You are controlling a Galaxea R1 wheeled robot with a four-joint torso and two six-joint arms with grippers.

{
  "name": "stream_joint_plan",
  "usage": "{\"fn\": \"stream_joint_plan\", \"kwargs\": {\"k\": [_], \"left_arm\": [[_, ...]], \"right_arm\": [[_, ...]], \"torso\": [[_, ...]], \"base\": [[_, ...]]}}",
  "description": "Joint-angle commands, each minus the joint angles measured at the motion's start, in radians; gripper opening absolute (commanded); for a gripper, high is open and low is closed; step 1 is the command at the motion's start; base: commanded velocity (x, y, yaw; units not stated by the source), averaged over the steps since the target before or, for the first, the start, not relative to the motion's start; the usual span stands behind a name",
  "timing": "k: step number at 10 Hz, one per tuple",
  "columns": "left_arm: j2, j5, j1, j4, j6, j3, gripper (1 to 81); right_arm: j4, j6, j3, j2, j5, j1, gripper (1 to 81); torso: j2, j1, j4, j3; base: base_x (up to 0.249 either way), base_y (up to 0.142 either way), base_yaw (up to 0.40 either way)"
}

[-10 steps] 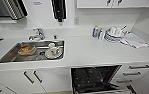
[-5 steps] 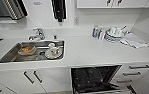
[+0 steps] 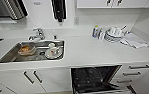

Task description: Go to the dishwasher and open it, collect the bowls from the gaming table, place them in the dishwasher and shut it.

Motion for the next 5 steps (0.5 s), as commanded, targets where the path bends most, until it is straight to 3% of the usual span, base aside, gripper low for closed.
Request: {"fn": "stream_joint_plan", "kwargs": {"k": [1, 2, 3, 5], "left_arm": [[0.178, -0.160, 0.154, 0.013, 0.011, -0.234, 81.1], [0.202, -0.226, 0.183, 0.015, 0.010, -0.269, 81.1], [0.233, -0.237, 0.198, 0.013, 0.010, -0.307, 81.1], [0.316, -0.228, 0.212, 0.013, 0.005, -0.436, 81.1]], "right_arm": [[-0.117, -0.008, -0.176, 0.088, 0.071, -0.060, 81.1], [-0.137, -0.008, -0.234, 0.122, 0.106, -0.083, 81.1], [-0.141, -0.006, -0.280, 0.148, 0.148, -0.101, 81.1], [-0.164, -0.008, -0.348, 0.197, 0.165, -0.128, 81.1]], "torso": [[0.000, 0.000, 0.000, 0.000], [0.000, 0.000, 0.000, 0.000], [0.000, 0.000, 0.000, 0.000], [0.000, 0.000, 0.000, 0.000]], "base": [[0.000, 0.000, 0.000], [0.000, 0.000, 0.000], [0.000, 0.000, 0.000], [0.000, 0.000, 0.000]]}}
